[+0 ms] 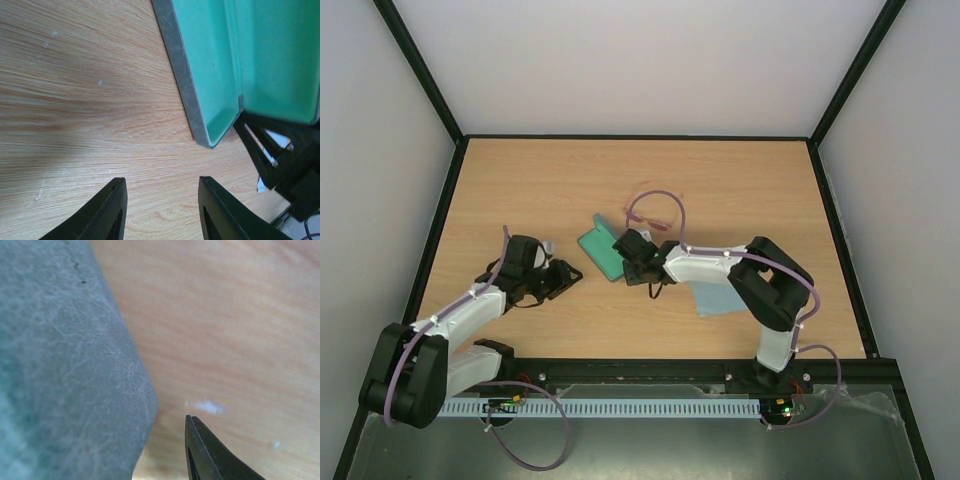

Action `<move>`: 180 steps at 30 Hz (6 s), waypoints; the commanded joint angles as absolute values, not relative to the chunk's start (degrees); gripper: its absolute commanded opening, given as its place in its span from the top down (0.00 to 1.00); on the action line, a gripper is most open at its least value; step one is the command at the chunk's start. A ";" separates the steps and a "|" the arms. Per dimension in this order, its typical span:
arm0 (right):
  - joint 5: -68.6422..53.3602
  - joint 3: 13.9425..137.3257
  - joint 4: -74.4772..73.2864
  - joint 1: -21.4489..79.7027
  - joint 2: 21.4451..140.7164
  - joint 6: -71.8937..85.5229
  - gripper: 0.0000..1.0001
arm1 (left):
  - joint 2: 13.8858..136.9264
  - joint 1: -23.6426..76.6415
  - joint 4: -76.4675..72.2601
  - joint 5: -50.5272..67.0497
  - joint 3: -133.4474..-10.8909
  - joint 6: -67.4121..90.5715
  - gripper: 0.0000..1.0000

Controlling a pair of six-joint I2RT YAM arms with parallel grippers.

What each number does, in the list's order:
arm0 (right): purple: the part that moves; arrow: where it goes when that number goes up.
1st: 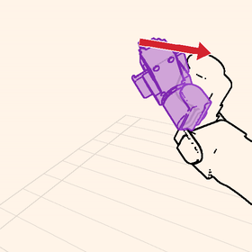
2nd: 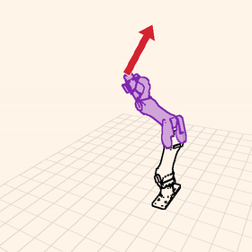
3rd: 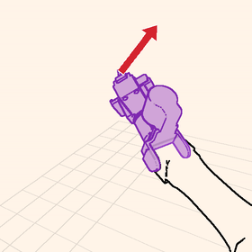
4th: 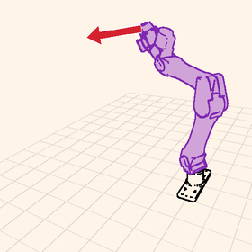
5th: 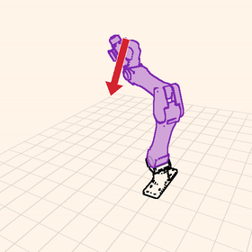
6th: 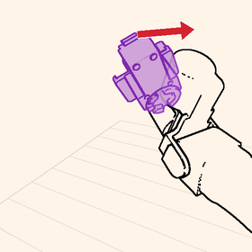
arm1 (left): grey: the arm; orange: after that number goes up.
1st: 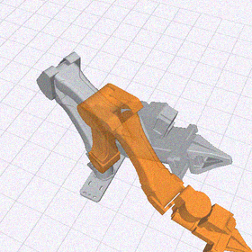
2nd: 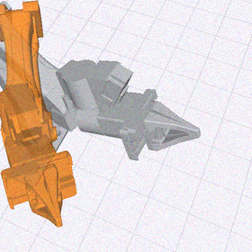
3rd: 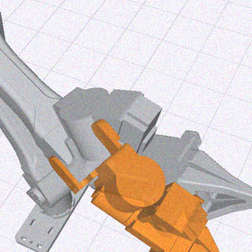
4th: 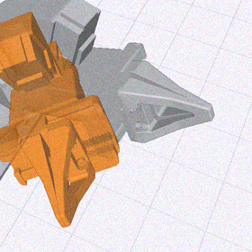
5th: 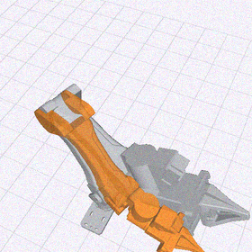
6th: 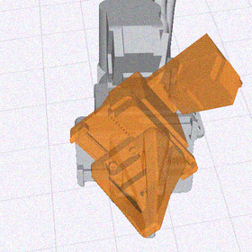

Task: Organize the sunglasses
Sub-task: Adjust the sunglasses case at the center of the board, then pick up the glasses cleaning cloth from the center of the board, then place the glasses cleaning cloth at the center of the board.

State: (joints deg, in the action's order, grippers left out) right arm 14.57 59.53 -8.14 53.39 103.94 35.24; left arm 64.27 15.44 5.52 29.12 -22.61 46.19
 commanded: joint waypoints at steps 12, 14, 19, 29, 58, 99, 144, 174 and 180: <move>14.94 71.43 -8.06 44.80 111.49 28.52 0.68 | 62.51 14.92 6.61 29.84 -23.55 45.79 0.57; 14.25 73.50 -8.16 44.82 112.81 27.35 0.66 | 62.37 14.89 6.59 29.85 -23.46 45.79 0.57; 13.50 76.09 -8.98 44.78 114.20 26.71 0.66 | 61.85 14.91 6.49 29.80 -23.16 45.99 0.57; 15.88 62.72 -16.51 44.82 94.15 29.39 0.58 | 57.84 14.98 7.97 30.41 -24.31 45.11 0.40; 3.15 50.11 -26.19 10.64 78.56 30.26 0.52 | 61.58 18.72 24.36 30.36 -41.29 47.02 0.01; 7.94 43.24 -16.94 10.72 86.25 30.56 0.73 | 54.56 31.63 8.79 26.87 -28.99 49.96 0.01; 18.08 65.14 -49.51 67.64 63.79 49.02 0.99 | 37.41 28.57 24.20 23.85 -31.73 48.19 0.01; 2.44 63.50 -12.55 64.23 96.00 28.51 0.98 | 34.08 22.79 30.64 25.16 -31.06 45.41 0.01; -3.16 60.84 -10.20 66.06 97.53 29.69 0.89 | 32.03 22.76 32.34 23.98 -30.89 46.46 0.01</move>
